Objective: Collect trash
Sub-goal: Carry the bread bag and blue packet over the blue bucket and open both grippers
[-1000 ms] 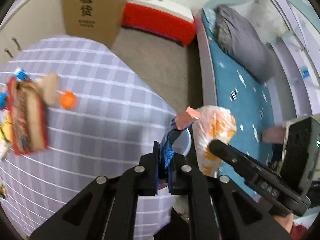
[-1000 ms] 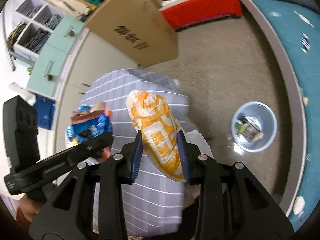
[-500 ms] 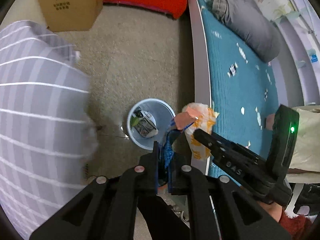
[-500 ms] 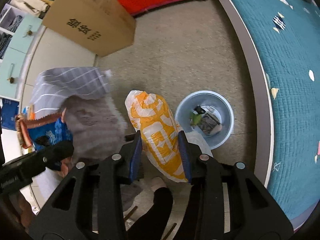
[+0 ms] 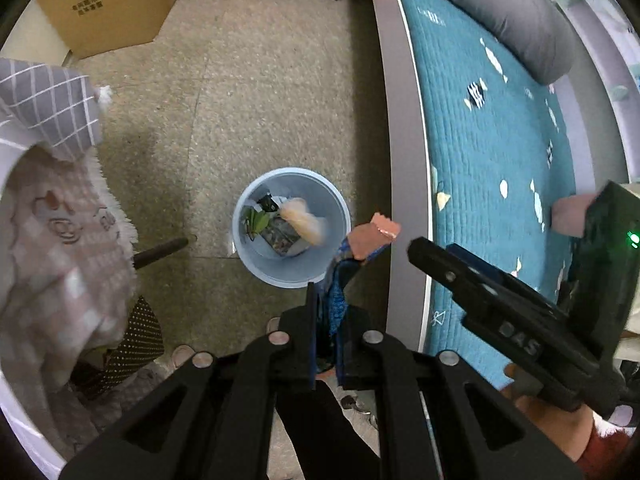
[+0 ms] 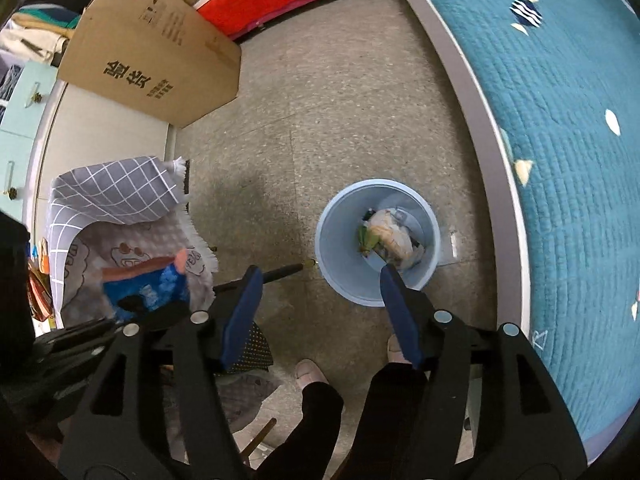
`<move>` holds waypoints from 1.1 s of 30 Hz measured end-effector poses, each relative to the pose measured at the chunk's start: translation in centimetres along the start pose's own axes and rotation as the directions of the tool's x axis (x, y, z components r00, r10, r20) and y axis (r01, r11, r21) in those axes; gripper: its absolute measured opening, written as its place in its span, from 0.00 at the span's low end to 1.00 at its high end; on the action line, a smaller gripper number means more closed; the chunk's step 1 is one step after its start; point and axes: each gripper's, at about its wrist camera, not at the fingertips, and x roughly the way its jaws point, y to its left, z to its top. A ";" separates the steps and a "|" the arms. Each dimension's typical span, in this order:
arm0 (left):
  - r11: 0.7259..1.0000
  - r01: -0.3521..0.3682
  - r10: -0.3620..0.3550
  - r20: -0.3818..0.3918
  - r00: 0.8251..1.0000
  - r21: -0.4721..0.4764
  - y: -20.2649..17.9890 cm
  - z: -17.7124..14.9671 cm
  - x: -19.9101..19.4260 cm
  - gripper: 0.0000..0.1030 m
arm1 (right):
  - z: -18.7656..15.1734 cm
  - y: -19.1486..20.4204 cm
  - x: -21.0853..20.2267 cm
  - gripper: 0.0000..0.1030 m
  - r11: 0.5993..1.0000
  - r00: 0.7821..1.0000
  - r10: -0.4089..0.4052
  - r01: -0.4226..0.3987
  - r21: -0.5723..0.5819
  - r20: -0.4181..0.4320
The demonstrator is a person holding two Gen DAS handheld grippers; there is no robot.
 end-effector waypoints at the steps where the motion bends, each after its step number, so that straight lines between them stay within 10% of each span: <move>1: 1.000 0.002 -0.002 -0.011 1.000 0.004 -0.3 0.0 0.7 0.06 | -0.2 -0.4 -0.1 0.60 1.000 1.000 -0.002 0.002 0.007 0.003; 19: 0.998 0.008 0.002 -0.140 0.990 0.070 -2.8 1.7 17.8 0.09 | -3.2 -9.1 6.2 0.62 0.993 0.991 -0.100 0.094 0.071 0.087; 24: 0.996 0.002 0.008 -0.110 0.994 0.092 -3.4 2.2 18.6 0.45 | -3.7 -10.3 6.3 0.63 0.990 0.988 -0.104 0.091 0.111 0.117; 33: 0.998 0.015 -0.011 -0.080 0.997 0.056 -3.6 0.9 12.5 0.62 | -4.5 -8.7 0.8 0.63 0.989 0.987 -0.093 0.076 0.124 0.135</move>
